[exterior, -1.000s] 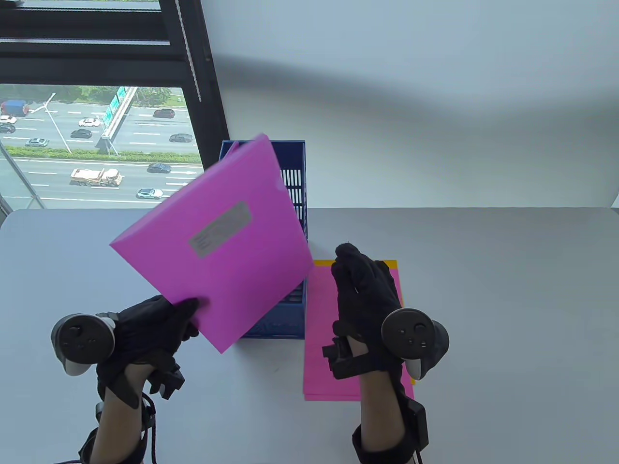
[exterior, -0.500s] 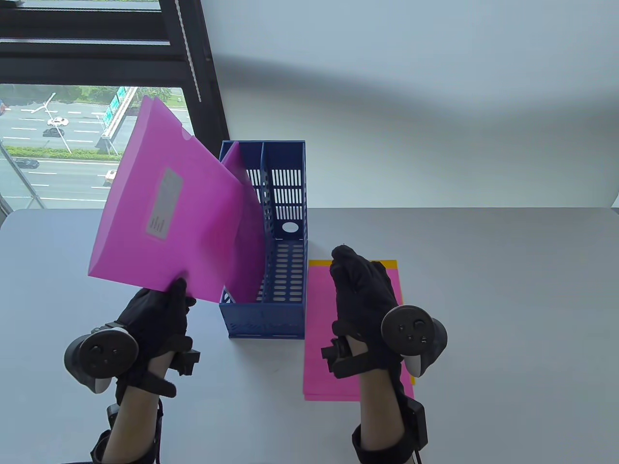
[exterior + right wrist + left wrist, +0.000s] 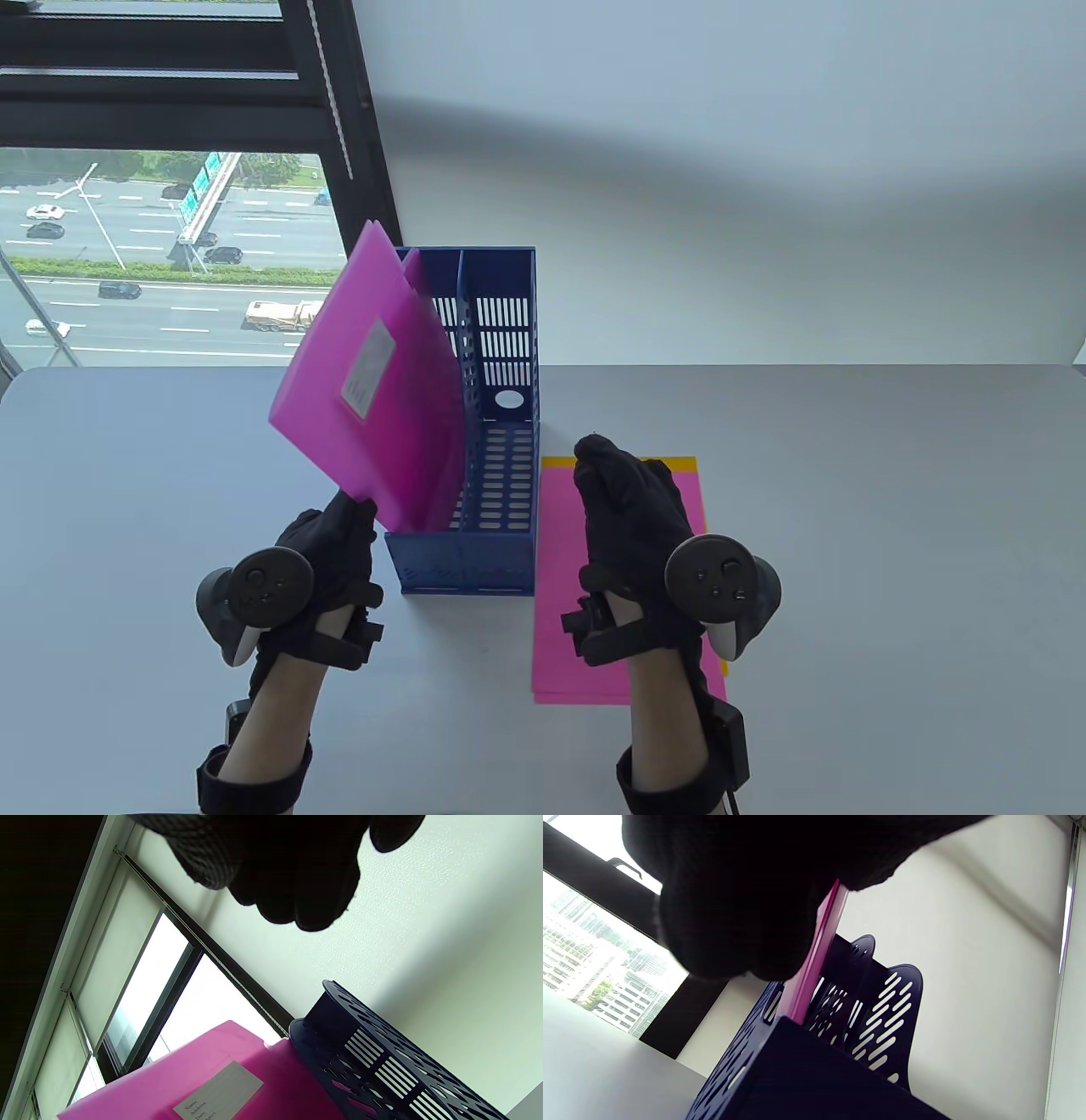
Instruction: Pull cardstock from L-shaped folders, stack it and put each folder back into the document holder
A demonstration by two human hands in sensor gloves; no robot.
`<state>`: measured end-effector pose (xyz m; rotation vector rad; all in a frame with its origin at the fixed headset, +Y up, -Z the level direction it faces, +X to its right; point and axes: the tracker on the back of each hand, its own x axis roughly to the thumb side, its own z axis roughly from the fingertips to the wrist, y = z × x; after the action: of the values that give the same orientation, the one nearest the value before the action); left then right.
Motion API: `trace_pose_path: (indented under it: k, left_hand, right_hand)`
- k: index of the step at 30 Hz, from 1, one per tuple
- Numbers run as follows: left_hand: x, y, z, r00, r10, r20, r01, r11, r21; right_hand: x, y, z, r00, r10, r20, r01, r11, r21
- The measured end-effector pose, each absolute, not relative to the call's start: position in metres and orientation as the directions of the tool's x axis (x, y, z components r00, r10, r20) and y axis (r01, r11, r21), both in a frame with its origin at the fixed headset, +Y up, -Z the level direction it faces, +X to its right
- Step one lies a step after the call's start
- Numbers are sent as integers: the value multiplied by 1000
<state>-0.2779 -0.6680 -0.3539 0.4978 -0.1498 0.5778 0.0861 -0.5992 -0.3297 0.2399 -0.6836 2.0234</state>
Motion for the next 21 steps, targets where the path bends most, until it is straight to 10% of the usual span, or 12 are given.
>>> trace_pose_path:
  k: [11,21]
  left_hand:
    - [-293,-647,-345,822,472,319,-568,709,417]
    - [-287,-652,-344,901,285,326,-419,766,488]
  right_hand:
    - [68,-626,-353,-844,505,180,-536,-772,-342]
    - [57,-638,-356,-870,471,148,-489,-781,-389]
